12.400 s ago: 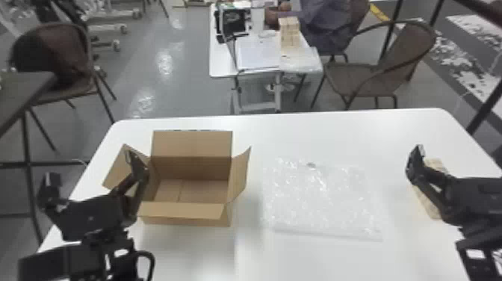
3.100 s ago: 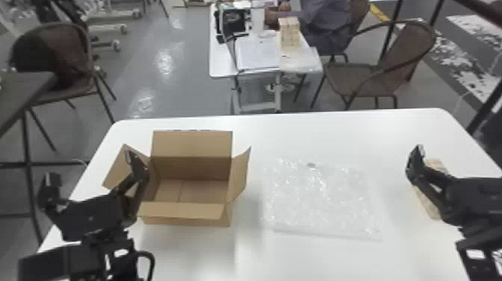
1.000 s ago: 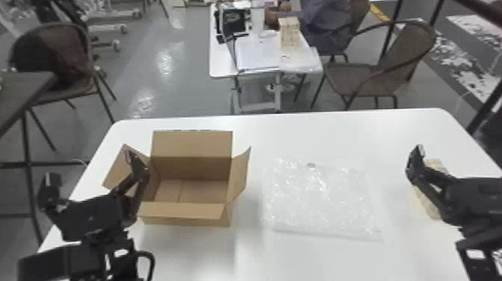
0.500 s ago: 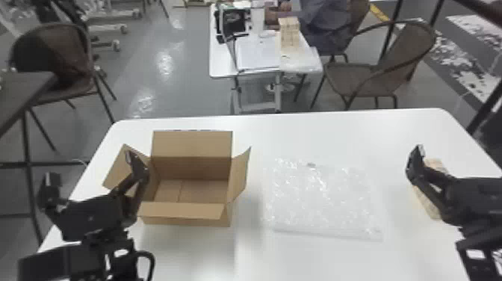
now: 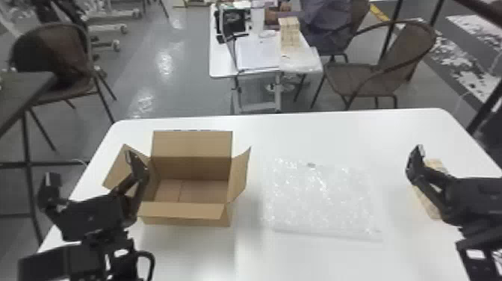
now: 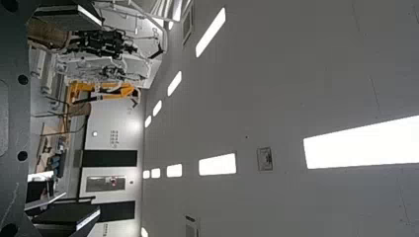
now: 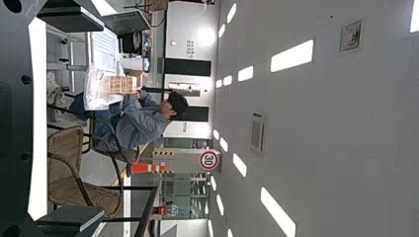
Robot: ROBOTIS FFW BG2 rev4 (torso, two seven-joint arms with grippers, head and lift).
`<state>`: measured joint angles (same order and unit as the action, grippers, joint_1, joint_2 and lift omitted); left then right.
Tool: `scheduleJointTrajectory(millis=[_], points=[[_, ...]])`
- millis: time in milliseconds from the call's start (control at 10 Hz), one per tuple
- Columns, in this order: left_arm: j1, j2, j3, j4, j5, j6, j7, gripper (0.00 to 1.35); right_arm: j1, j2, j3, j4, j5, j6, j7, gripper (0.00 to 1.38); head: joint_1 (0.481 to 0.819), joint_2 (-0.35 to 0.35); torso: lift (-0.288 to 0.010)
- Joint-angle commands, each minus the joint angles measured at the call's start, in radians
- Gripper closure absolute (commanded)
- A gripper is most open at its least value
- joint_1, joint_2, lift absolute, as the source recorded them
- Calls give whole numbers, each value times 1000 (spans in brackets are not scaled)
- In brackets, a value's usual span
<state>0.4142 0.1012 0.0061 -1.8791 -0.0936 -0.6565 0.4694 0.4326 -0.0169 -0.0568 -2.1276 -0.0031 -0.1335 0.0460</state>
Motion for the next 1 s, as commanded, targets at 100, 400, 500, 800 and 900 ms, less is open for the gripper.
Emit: scheduleJointTrajectory(millis=[100, 400, 500, 800, 900], points=[[0, 0, 0, 0, 0, 0, 0, -2, 0, 0, 0, 0, 0, 0, 0, -2, 678, 86, -100], [0, 0, 0, 0, 0, 0, 0, -2, 0, 0, 0, 0, 0, 0, 0, -2, 678, 86, -100], [0, 0, 0, 0, 0, 0, 0, -2, 0, 0, 0, 0, 0, 0, 0, -2, 678, 86, -100], [0, 0, 0, 0, 0, 0, 0, -2, 0, 0, 0, 0, 0, 0, 0, -2, 678, 86, -100], [0, 0, 0, 0, 0, 0, 0, -2, 0, 0, 0, 0, 0, 0, 0, -2, 678, 86, -100]])
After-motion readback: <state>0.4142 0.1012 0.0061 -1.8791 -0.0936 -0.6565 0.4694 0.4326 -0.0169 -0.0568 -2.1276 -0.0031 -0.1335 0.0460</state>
